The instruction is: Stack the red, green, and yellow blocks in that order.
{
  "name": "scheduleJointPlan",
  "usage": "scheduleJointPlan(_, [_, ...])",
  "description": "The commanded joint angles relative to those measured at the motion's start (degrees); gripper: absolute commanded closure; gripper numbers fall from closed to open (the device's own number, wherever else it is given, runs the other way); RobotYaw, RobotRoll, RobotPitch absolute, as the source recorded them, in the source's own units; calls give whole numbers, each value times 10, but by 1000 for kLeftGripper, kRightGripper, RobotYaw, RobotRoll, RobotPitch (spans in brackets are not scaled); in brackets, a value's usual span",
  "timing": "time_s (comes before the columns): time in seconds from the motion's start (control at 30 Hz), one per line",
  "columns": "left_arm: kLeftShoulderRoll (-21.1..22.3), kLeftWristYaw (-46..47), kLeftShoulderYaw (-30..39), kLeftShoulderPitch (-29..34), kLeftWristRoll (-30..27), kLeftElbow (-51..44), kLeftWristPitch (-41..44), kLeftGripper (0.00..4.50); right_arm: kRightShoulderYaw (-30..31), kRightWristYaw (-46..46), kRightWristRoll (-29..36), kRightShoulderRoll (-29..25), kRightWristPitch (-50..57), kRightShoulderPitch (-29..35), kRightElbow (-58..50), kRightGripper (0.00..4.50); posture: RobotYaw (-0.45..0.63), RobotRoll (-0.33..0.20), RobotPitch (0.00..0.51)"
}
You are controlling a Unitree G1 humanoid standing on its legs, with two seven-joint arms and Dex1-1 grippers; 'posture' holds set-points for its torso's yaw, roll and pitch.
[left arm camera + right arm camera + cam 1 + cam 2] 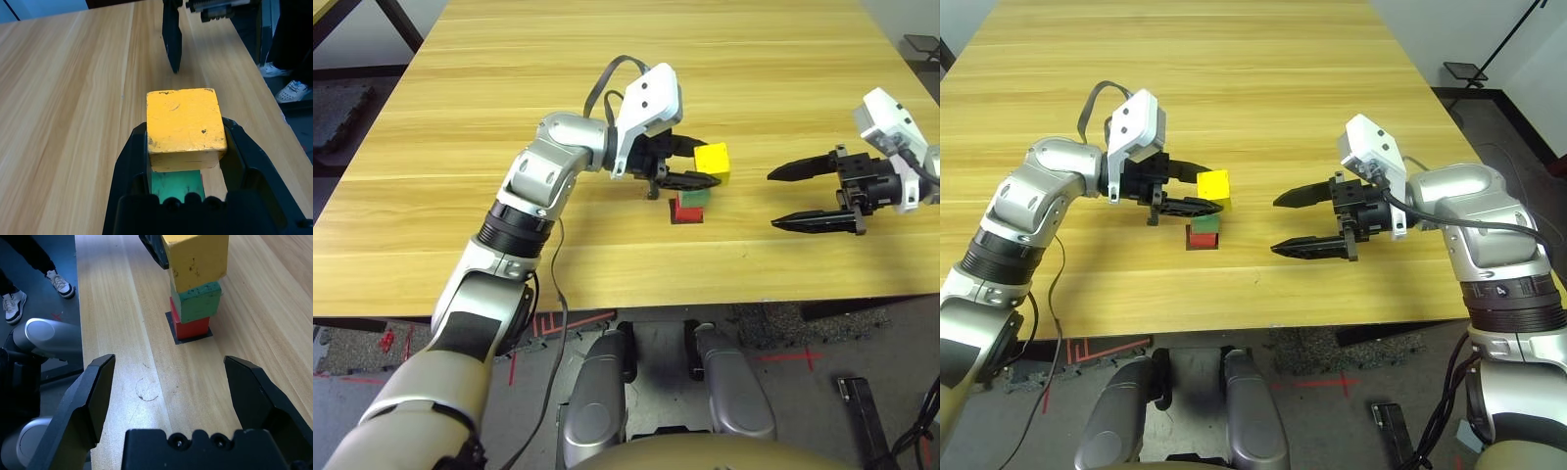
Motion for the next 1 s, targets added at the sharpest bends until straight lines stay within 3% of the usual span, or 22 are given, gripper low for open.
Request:
scheduleJointPlan(0.03, [2,-16,-9,-5,15,20,-22,2450,-6,1,4,-6,-1,5,-7,0,114,41,215])
scheduleJointPlan(0.37, [-9,-31,-5,-19,43,90,-68,2450,-4,0,3,-4,-1,3,-7,0,114,38,219])
scheduleJointPlan(1.0, [-13,-34,-2,-14,38,62,-41,2450,7,-1,-6,5,-10,-5,9,0,121,33,225])
